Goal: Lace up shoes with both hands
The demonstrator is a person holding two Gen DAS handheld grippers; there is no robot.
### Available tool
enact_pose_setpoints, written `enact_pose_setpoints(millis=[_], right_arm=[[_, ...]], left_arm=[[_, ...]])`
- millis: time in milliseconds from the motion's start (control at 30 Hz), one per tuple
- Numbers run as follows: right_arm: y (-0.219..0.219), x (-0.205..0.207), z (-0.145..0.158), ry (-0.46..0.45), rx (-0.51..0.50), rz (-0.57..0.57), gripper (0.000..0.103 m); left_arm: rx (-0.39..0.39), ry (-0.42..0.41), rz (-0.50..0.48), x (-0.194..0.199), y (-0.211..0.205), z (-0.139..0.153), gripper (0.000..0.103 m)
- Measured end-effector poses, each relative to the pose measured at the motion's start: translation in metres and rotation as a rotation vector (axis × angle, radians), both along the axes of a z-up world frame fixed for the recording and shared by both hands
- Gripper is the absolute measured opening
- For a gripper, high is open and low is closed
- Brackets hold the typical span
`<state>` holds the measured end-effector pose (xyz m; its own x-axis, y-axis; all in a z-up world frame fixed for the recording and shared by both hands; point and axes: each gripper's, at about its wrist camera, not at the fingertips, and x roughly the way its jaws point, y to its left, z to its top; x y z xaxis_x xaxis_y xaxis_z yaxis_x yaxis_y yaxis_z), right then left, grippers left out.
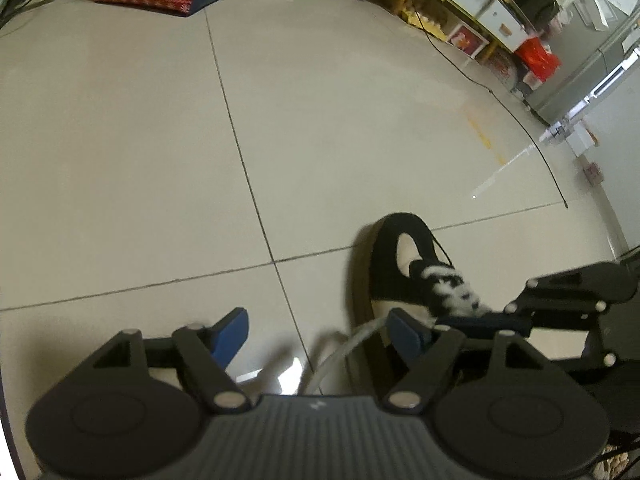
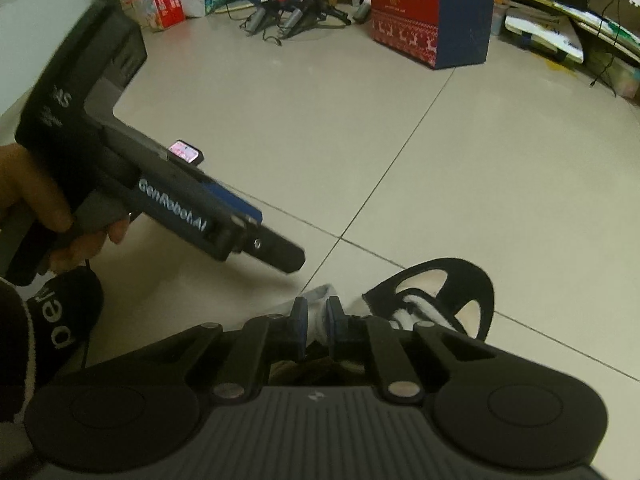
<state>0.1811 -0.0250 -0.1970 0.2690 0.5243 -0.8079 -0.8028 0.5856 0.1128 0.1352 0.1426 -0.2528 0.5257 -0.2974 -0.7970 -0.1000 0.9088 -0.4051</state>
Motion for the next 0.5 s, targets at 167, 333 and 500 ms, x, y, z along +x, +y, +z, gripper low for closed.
enact_pose_setpoints(millis=[167, 333, 500], right_arm=[[0.004, -0.004, 0.0, 0.021, 0.006, 0.042, 0.002], [0.001, -0.013, 0.005, 0.039, -0.01, 0.104, 0.002], [-0.007, -0.021, 0.016, 0.087, -0.024, 0.207, 0.0]], left_arm=[[-0.031, 0.024, 0.026, 0.0, 0.003, -0.006, 0.079], [-0.02, 0.03, 0.026, -0.002, 0.005, -0.007, 0.079], [0.003, 0.023, -0.016, -0.005, 0.001, -0.009, 0.079]])
